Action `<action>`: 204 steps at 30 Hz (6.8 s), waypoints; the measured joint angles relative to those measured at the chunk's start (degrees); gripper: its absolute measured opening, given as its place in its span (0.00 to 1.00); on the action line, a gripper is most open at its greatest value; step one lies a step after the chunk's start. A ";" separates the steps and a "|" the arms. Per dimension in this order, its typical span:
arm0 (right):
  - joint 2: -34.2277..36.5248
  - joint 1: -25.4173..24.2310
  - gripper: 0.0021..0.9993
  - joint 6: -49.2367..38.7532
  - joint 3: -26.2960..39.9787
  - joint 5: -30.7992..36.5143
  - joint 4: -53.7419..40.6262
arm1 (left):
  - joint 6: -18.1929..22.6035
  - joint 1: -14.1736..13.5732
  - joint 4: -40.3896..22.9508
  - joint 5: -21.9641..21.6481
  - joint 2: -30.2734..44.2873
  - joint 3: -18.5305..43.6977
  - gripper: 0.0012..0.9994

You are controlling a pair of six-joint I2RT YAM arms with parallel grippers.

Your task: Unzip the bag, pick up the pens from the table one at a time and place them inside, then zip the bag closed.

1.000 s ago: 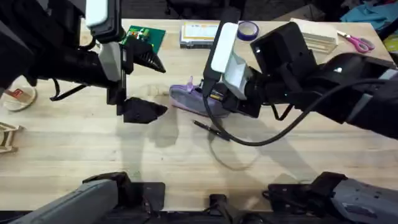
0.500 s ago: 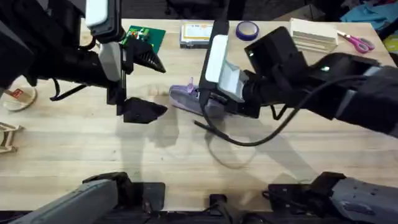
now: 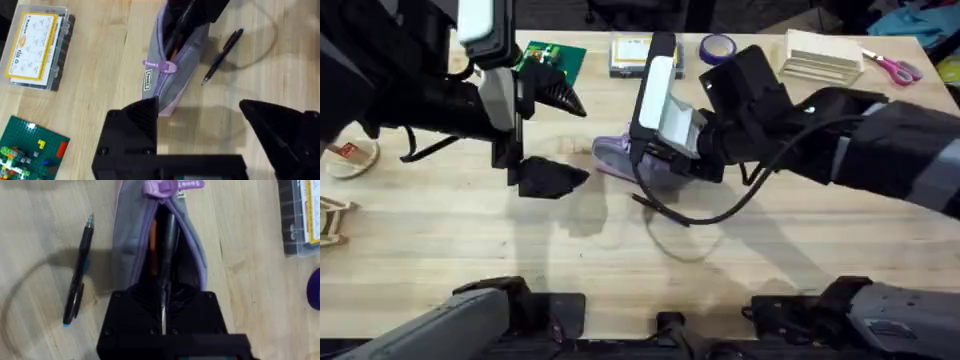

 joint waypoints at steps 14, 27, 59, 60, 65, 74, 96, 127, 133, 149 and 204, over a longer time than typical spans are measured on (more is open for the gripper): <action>2.75 1.30 0.03 -0.24 0.02 -0.07 6.45 | 0.00 -0.01 0.02 0.00 0.00 0.00 0.99; 3.45 1.36 0.86 -0.41 0.04 -3.21 7.82 | 0.00 -0.01 0.02 0.00 0.00 0.00 0.99; -13.68 1.48 1.00 12.55 0.23 -3.45 -5.43 | 0.00 -0.02 0.00 0.00 0.00 -0.02 0.99; -14.33 1.55 1.00 13.59 0.22 -3.45 -6.32 | 0.00 0.00 0.02 0.00 0.00 -0.02 0.99; -19.62 4.32 1.00 26.44 0.24 -4.09 -12.98 | 0.00 -0.02 0.00 0.00 0.00 0.00 0.99; -20.20 7.04 1.00 39.84 0.22 -4.59 -15.44 | 0.00 0.00 0.02 0.00 0.00 0.00 0.99; -18.74 14.67 1.00 56.83 -0.50 4.02 -16.39 | 0.00 0.00 0.01 0.00 0.00 0.00 0.99; -0.65 23.41 1.00 73.59 -6.12 12.28 0.29 | 0.00 -0.01 0.01 0.00 0.00 -0.01 0.99; 4.76 23.48 1.00 75.28 -6.10 12.88 1.70 | 0.00 -0.02 0.00 0.00 0.00 -0.01 0.99; 6.00 23.31 0.17 75.57 -6.11 15.49 3.08 | 0.00 0.02 0.00 0.00 0.00 -0.01 0.99; -17.06 11.26 0.03 3.18 -6.12 20.99 -0.71 | 0.00 0.02 0.00 0.00 0.00 -0.02 0.99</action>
